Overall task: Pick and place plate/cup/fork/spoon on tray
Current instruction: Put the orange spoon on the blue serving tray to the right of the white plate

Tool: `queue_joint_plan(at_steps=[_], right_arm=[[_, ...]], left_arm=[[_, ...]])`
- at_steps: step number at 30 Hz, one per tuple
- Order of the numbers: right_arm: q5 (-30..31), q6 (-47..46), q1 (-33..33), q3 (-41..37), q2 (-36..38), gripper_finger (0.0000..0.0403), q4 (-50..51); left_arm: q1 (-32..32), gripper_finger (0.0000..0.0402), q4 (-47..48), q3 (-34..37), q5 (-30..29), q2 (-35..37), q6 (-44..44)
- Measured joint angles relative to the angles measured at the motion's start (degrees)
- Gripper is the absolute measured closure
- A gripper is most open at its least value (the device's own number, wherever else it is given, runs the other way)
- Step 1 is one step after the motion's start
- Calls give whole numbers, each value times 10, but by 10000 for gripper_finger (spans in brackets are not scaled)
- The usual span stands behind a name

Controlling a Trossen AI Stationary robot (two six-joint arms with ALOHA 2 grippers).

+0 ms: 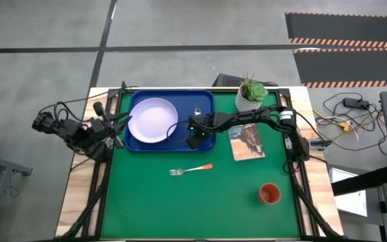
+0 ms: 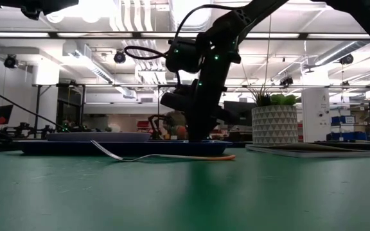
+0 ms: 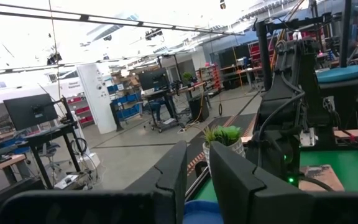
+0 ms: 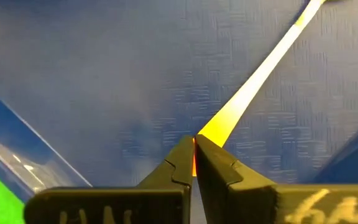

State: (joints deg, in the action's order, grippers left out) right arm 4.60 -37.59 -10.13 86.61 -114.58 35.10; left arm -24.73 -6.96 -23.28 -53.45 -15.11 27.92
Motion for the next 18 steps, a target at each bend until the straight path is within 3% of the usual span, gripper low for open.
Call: queue_joint_plan(at_steps=[5,10,18], right_arm=[[-7,41,-11,0,5,394,-19],[-54,55,-56,0,10,394,-46],[-61,91,-97,1,11,394,-93]], left_arm=[[0,346,-10,0,0,0,0],[0,346,-11,1,0,0,-5],[0,346,-11,4,0,-7,-6]])
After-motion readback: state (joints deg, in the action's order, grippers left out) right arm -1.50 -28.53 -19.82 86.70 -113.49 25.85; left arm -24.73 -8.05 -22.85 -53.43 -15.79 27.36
